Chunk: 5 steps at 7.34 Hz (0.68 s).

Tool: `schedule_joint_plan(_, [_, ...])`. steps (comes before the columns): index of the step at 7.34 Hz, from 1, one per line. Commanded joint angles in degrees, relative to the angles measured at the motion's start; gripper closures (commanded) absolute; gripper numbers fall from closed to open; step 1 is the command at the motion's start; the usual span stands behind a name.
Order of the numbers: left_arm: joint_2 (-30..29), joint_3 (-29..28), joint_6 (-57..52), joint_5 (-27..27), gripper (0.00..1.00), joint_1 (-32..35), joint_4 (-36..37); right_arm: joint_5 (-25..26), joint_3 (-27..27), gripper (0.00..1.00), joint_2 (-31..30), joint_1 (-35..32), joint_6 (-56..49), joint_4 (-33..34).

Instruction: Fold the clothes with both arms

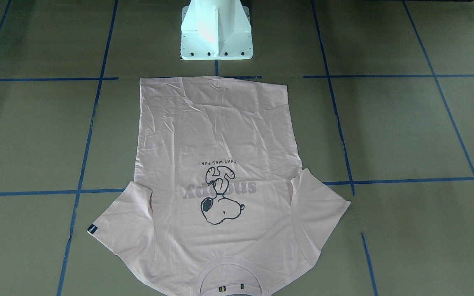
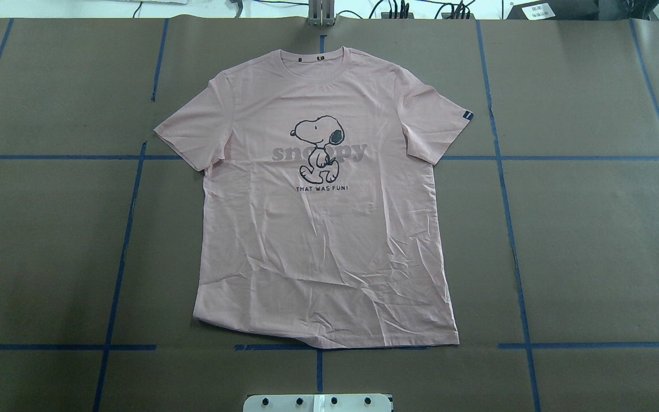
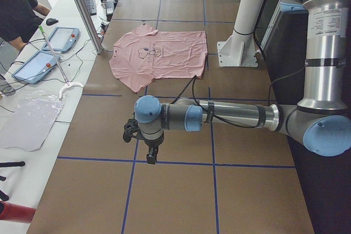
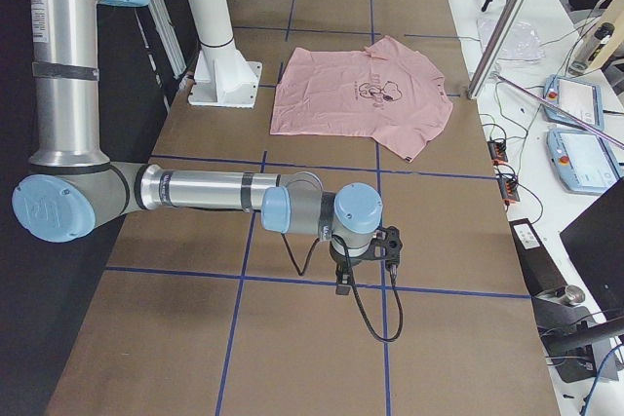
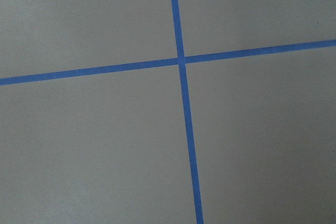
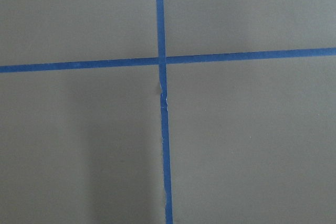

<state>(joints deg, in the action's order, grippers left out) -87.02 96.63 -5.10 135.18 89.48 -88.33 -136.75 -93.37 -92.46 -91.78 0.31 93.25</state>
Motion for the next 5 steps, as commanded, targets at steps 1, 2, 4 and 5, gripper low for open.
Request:
schedule_joint_plan(1, [0.0,0.0,-0.1,0.0,0.00,0.0,-0.2,-0.2,-0.2,0.00,0.0,0.0,0.1,0.1])
schedule_joint_plan(2, [-0.8,0.0,-0.1,0.0,0.00,0.0,-0.4,-0.4,-0.4,0.00,0.7,-0.1,0.2,0.1])
schedule_joint_plan(4, [-8.1,-0.1,0.3,-0.1,0.00,-0.1,-1.1,-1.2,-1.1,0.00,4.1,3.0,0.0,-4.3])
schedule_joint_plan(5, [-11.7,-0.1,0.0,0.2,0.00,-0.2,-1.6,-0.5,-0.8,0.00,6.2,5.3,-0.1,-11.8])
